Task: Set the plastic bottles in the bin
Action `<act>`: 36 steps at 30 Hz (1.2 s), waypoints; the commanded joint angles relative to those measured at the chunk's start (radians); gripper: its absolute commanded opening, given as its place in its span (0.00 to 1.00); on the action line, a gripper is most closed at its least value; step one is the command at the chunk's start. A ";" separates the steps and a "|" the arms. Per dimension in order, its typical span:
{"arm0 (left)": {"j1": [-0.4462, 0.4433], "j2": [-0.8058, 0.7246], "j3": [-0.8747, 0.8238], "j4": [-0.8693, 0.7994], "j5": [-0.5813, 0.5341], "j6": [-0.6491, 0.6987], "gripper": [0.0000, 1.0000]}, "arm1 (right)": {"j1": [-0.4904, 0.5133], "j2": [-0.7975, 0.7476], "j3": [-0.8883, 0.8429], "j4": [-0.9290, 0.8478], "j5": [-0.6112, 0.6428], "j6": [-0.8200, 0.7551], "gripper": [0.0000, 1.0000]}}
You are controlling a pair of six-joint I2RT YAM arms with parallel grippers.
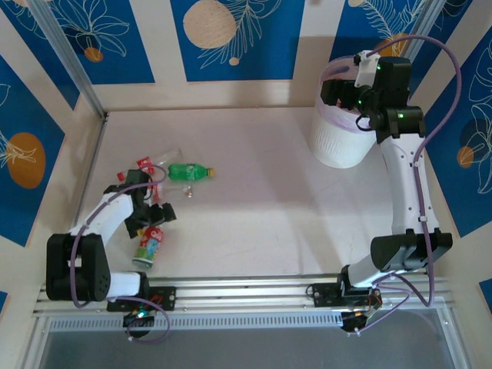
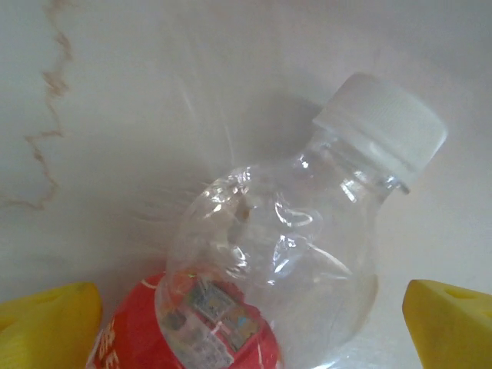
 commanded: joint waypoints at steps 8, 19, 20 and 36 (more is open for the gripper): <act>-0.176 0.059 0.017 -0.076 -0.079 -0.084 0.88 | 0.009 -0.052 -0.002 0.015 -0.005 0.014 0.86; -0.238 0.123 0.036 -0.019 -0.075 -0.108 0.64 | 0.023 -0.128 -0.081 0.001 -0.032 0.021 0.86; -0.244 0.115 0.042 -0.023 -0.071 -0.112 0.62 | 0.024 -0.138 -0.090 -0.003 -0.037 0.020 0.86; -0.267 -0.131 0.151 0.123 0.209 -0.177 0.35 | 0.087 -0.285 -0.353 -0.140 -0.319 0.115 0.82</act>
